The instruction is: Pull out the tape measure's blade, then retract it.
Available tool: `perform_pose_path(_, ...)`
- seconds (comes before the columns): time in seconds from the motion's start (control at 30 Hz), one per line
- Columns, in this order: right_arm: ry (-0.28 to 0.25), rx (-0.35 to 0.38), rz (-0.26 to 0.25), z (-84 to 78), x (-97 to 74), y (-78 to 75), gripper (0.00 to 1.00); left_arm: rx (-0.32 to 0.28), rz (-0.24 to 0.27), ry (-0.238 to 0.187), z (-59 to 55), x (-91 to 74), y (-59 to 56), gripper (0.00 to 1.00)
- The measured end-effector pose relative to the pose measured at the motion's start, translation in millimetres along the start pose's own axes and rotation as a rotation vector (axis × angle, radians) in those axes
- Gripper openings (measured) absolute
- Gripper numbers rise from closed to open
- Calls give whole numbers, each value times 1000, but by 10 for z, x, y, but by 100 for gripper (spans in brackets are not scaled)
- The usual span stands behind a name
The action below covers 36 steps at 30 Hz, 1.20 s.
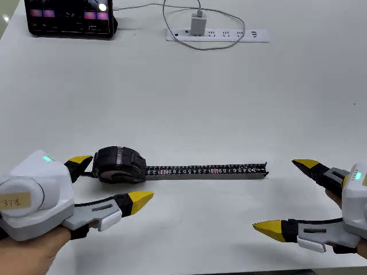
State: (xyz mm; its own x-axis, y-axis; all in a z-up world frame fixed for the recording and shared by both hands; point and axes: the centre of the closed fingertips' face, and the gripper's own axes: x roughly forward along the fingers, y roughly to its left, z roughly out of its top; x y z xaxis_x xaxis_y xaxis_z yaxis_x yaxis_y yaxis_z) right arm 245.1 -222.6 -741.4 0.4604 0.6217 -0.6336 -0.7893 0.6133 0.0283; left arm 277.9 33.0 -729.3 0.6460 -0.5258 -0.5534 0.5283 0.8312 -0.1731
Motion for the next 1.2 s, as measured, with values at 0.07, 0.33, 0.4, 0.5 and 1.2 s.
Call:
perform_pose_path(0.07, -1, 0, 0, -1, 2, -2, 91, -17, -2, -8, 17, 2, -14, 83)
perform_pose_path(0.33, -1, 0, 0, -8, 6, -2, 91, -49, 15, -31, 58, 11, -33, 82)
perform_pose_path(0.4, -2, 2, -1, -5, 5, 1, 91, -59, 19, -34, 63, 13, -33, 82)
perform_pose_path(0.5, -2, 2, 0, -5, 4, 3, 91, -69, 24, -41, 73, 16, -45, 83)
perform_pose_path(1.2, 13, -38, 13, 29, 27, -133, 79, -169, 134, -61, 52, 123, 87, 76)
